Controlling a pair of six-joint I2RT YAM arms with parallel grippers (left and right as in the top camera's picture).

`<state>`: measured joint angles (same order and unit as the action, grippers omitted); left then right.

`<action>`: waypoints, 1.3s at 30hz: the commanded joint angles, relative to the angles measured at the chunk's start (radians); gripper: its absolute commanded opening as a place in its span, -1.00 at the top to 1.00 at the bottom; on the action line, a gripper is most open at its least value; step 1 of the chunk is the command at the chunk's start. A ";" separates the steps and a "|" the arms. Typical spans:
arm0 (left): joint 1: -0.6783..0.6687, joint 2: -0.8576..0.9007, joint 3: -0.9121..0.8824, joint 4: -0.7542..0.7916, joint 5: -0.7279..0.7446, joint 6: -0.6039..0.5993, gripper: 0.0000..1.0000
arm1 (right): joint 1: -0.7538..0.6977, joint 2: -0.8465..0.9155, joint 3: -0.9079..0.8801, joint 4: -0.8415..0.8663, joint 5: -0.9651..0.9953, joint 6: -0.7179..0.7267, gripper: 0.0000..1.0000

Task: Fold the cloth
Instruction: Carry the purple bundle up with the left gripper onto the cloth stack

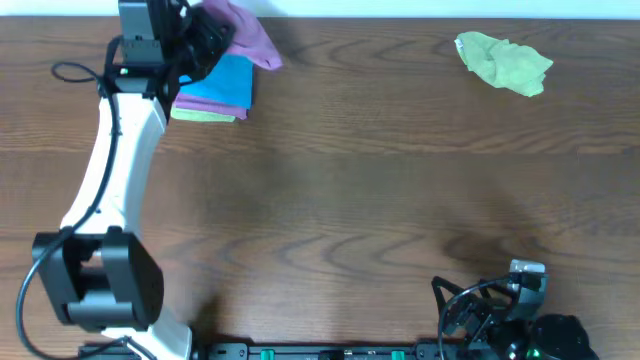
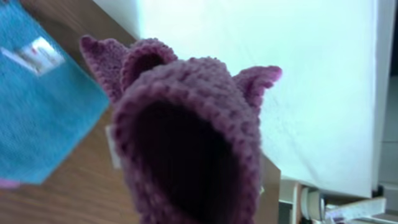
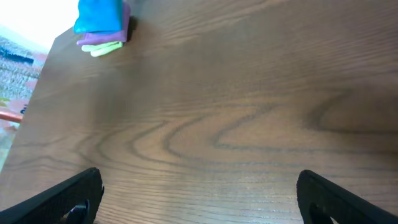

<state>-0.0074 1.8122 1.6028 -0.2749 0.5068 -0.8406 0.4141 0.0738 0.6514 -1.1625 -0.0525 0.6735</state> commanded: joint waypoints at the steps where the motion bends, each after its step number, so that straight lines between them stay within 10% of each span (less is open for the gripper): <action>1: 0.020 0.081 0.057 0.003 0.002 0.034 0.88 | -0.009 -0.004 -0.005 -0.001 0.000 0.010 -0.99; 18: 0.067 0.232 0.164 -0.023 0.058 0.092 0.88 | -0.009 -0.004 -0.005 -0.001 0.000 0.010 -0.99; 39: 0.100 0.277 0.159 -0.235 -0.226 0.332 0.88 | -0.009 -0.004 -0.005 -0.001 0.000 0.010 -0.99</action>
<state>0.0891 2.0480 1.7397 -0.4992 0.3386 -0.5602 0.4141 0.0738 0.6514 -1.1625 -0.0525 0.6735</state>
